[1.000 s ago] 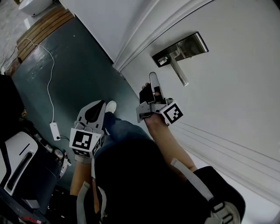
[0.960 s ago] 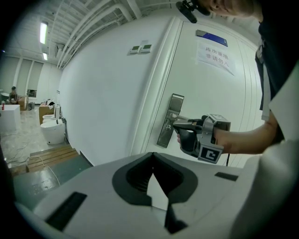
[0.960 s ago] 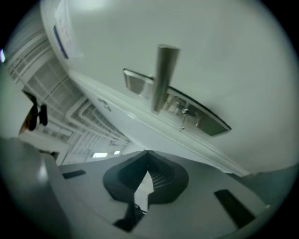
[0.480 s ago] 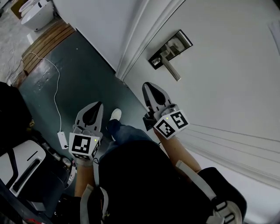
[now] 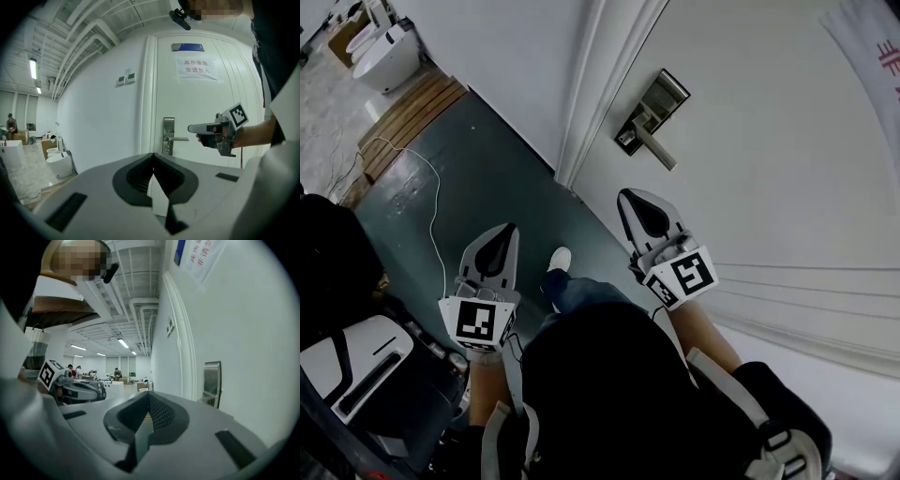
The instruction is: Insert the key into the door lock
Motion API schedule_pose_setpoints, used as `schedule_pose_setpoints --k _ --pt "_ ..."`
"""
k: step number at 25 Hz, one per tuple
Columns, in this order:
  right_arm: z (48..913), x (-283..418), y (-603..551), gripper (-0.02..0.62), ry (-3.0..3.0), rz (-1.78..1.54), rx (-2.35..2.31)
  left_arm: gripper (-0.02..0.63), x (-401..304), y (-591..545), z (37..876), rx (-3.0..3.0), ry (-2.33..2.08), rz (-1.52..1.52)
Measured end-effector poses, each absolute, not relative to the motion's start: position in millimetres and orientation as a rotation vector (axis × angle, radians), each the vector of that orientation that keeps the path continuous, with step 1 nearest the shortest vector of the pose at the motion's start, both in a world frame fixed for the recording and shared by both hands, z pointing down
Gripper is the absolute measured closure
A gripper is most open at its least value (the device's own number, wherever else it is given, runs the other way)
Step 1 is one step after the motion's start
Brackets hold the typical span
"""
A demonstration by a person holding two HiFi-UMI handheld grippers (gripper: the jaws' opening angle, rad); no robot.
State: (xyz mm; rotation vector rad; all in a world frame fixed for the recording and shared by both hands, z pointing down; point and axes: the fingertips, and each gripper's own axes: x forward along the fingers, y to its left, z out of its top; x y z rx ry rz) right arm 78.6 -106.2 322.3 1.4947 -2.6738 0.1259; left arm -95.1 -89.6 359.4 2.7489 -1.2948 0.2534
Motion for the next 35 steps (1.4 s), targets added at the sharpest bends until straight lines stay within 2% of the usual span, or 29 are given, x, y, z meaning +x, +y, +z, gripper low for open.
schedule_pose_setpoints --k 11,35 --pt "305 85 -74 0.58 -2.567 -0.09 1.458 0.598 -98 -69 332 2.801 -1.344 0.238" --pt "318 99 -45 0.58 -2.495 -0.037 1.481 0.598 -82 -44 339 2.825 -1.309 0.279"
